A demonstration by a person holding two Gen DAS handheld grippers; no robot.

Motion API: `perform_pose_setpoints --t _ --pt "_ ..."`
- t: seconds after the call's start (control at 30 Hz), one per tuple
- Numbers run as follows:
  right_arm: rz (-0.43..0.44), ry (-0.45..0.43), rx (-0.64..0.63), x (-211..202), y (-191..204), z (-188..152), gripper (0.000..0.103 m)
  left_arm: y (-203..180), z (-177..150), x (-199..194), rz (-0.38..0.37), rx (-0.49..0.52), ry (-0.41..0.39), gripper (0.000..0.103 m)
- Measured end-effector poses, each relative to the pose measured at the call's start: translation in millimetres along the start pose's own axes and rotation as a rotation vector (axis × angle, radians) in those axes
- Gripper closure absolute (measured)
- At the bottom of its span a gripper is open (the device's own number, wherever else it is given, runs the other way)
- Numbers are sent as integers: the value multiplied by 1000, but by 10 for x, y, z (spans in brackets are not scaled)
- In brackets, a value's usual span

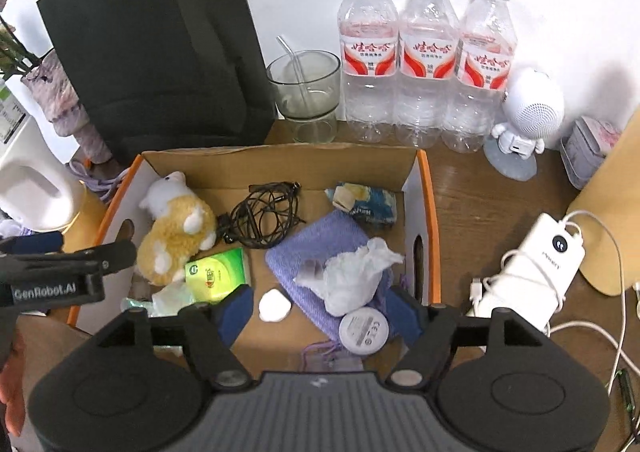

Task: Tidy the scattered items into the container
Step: 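Lift both open grippers out of the box and move them back over the desk, then grasp the white plastic box with the left gripper while the right gripper grasps the red-green ornament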

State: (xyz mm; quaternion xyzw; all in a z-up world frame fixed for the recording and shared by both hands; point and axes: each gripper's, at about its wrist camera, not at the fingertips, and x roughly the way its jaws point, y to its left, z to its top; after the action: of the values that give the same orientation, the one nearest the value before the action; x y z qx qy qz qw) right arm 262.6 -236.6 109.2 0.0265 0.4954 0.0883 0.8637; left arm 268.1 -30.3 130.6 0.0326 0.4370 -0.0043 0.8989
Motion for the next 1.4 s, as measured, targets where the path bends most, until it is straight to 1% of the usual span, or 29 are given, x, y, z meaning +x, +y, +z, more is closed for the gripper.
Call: perform_pose_setpoints --t 0.1,0.17,0.23,0.27,0.4,0.53,0.6,0.63,0.7,0.73,0.77,0.83,0.9,0.97,1.0,1.07,1.13,1.17,1.2,1.23,1.3,1.33,1.4 --pt "-9 -37 -10 -14 32 -134 28 -57 -149 -82 53 50 -77 0" --pt "-18 -60 -23 -12 59 -216 28 -69 -249 -123 75 51 -119 0" --pt "-26 -120 -32 -39 83 -298 28 -66 -353 -178 74 28 -164 0" --pt "-29 -163 -39 -63 96 -349 28 -60 -397 -207 73 16 -188 0" --pt "-29 -317 -79 -155 140 -590 27 -50 -652 -342 77 -21 -345 0" --pt "4 -446 -79 -248 114 -860 27 -40 -935 -470 67 -40 -466 0" --pt "40 -497 -53 -310 74 -1033 25 -37 -1102 -550 56 -56 -493 0" --pt "70 -503 -21 -342 44 -1153 25 -13 -1212 -605 48 -69 -504 0" --pt "133 -489 40 -428 -1 -1417 25 49 -1504 -748 10 -103 -508 0" --pt "151 -499 67 -494 -14 -1580 25 75 -1669 -824 -20 -122 -514 0" --pt "163 -537 77 -593 -15 -1812 24 96 -1850 -892 -46 -137 -523 0" --pt "141 -596 72 -744 28 -2196 17 108 -2172 -991 -77 -138 -541 0" --pt "120 -636 70 -833 35 -2550 13 68 -2386 -1020 -94 -97 -532 0" --pt "118 -625 67 -845 -7 -2721 13 -17 -2468 -1012 -122 -24 -512 0" --pt "109 -630 55 -852 -23 -2766 14 -77 -2469 -1004 -142 14 -516 0" --pt "44 -663 47 -881 -71 -2799 14 -204 -2422 -975 -161 61 -540 0" --pt "-36 -672 80 -889 -151 -2748 14 -395 -2317 -915 -186 117 -547 0" --pt "-55 -658 109 -872 -222 -2688 14 -510 -2260 -867 -201 151 -537 0" --pt "-63 -649 140 -851 -300 -2632 14 -621 -2189 -820 -216 181 -519 0" --pt "-70 -647 171 -825 -385 -2582 14 -739 -2113 -759 -246 213 -498 0" --pt "-98 -627 194 -773 -527 -2521 16 -958 -2009 -643 -285 272 -477 0" --pt "-117 -614 204 -744 -587 -2489 17 -1058 -1966 -578 -295 308 -469 0" --pt "-127 -591 223 -692 -703 -2471 21 -1228 -1919 -442 -291 365 -460 0"
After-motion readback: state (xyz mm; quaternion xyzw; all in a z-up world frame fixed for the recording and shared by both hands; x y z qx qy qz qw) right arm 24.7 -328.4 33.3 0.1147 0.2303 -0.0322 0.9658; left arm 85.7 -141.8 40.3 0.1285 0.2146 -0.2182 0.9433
